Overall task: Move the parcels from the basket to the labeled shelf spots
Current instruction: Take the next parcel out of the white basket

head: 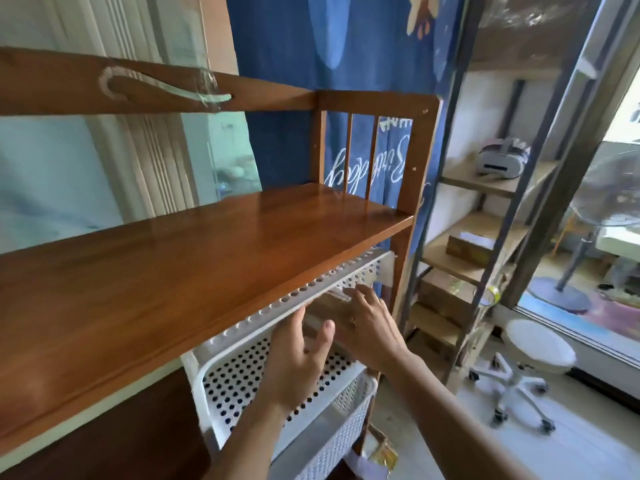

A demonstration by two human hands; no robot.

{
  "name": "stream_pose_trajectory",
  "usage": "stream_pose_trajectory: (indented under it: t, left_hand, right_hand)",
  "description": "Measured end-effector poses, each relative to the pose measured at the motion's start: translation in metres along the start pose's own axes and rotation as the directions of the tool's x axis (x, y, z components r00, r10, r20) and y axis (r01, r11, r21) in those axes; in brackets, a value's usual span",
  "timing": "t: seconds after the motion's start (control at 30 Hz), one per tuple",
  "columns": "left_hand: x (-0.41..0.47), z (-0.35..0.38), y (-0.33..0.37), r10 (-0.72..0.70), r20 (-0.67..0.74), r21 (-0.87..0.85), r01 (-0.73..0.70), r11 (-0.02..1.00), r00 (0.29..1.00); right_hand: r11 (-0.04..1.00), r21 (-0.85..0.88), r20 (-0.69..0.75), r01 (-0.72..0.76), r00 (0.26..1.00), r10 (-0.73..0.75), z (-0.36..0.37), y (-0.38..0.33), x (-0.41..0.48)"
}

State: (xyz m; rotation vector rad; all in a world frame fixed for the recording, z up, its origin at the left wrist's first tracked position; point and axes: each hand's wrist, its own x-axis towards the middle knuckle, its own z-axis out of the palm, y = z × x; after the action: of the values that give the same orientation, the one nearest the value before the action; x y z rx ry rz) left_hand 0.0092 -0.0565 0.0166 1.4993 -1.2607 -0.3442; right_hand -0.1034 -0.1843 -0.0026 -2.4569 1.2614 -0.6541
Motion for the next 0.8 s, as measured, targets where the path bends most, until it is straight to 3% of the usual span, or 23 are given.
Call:
stream_pose_trajectory:
  t: [0.13, 0.27, 0.43, 0.53, 0.63, 0.8]
  left_hand:
    - [0.002, 0.009, -0.017, -0.070, -0.019, 0.056, 0.071, 0.996, 0.997]
    - [-0.013, 0.015, -0.016, -0.014, -0.030, 0.083, 0.017, 0.996, 0.999]
    - [-0.043, 0.006, 0.005, -0.034, -0.065, -0.004, 0.034, 0.999, 0.997]
    - [-0.077, -0.005, 0.024, -0.122, -0.007, -0.152, 0.119, 0.981, 0.993]
    - [-0.126, -0.022, 0.039, -0.225, 0.092, -0.363, 0.243, 0.900, 0.970]
    - [-0.205, -0.088, 0.051, -0.296, 0.234, -0.549, 0.377, 0.746, 0.926]
  right_hand:
    - [0.981, -0.189, -0.008, 0.041, 0.999, -0.043, 0.019, 0.017, 0.013]
    - [0.996, -0.077, -0.115, 0.044, 0.992, -0.053, 0.005, 0.019, -0.004]
    - [0.988, 0.140, -0.258, 0.069, 0.966, -0.032, -0.054, 0.013, -0.079]
    - [0.982, 0.173, -0.255, 0.074, 0.967, -0.028, -0.091, 0.007, -0.138]
    - [0.968, 0.228, -0.231, 0.103, 0.972, -0.048, -0.120, -0.016, -0.203]
    - [0.930, 0.282, -0.166, 0.235, 0.967, -0.194, -0.130, -0.080, -0.292]
